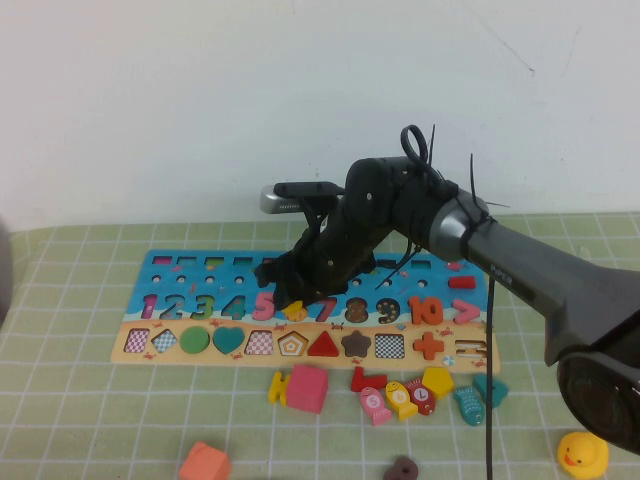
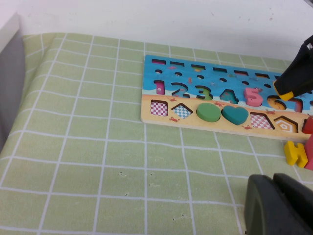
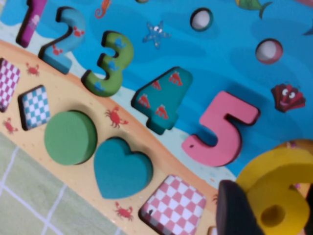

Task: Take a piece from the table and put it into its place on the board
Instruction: Place the "number 6" into the hole of the number 6

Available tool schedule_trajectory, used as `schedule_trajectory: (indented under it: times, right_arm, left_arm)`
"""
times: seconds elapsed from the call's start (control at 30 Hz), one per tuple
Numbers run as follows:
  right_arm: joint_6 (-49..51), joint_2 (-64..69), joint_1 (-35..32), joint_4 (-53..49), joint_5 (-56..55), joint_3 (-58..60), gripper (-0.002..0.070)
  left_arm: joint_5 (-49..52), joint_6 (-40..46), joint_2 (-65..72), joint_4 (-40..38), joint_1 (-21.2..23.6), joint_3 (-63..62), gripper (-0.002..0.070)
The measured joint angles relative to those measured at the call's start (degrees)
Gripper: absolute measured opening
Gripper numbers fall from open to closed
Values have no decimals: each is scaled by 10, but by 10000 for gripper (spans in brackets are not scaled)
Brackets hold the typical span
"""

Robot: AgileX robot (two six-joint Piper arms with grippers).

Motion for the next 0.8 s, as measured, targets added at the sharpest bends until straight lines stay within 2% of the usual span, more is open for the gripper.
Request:
schedule_trajectory:
  times: [0.8]
  right_arm:
    - [15,15,0,-15,8,-1,274]
  left_arm:
    - [0,-1,0,0,0,0,-1]
